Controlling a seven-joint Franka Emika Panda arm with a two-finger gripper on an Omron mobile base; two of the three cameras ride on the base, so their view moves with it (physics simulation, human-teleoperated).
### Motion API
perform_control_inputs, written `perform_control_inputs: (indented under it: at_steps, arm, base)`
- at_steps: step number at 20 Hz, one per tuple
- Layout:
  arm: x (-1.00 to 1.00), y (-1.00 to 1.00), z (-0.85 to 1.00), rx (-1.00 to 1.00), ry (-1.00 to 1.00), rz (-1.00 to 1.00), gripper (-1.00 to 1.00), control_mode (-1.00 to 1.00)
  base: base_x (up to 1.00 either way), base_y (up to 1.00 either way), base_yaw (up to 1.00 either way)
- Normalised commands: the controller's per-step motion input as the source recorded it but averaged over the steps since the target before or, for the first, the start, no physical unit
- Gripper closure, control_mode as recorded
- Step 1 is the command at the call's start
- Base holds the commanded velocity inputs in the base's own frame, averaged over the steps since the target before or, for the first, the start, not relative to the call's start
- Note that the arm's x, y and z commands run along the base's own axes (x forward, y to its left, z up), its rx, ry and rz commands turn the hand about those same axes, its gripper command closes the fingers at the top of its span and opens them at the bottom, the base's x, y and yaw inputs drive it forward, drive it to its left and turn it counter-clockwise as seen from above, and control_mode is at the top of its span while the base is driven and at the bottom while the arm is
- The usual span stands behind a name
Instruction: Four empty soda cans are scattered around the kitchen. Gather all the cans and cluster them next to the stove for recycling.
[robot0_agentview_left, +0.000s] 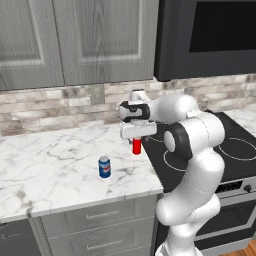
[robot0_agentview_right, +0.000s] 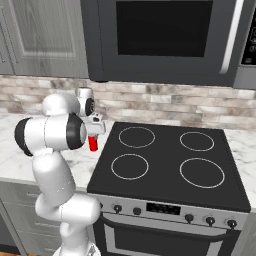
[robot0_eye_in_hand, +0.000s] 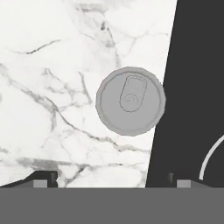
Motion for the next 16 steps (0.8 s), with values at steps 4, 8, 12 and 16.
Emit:
perform_control_inputs:
  at_steps: [4, 8, 12, 16]
  arm:
    - [-0.54, 0.01, 0.24, 0.00, -0.06, 0.00, -1.00, -1.00]
    - [-0.64, 0.07, 0.05, 0.00, -0.05, 0.00, -1.00, -1.00]
    - [-0.69, 0.08, 0.01, 0.00, -0.03, 0.00, -1.00, -1.00]
    - [-0.80, 0.04, 0.10, 0.00, -0.04, 0.00, -1.00, -1.00]
  base:
    - [0.00, 0.00, 0.00]
    - [0.00, 0.00, 0.00]
    - [0.00, 0.00, 0.00]
    - [0.00, 0.00, 0.00]
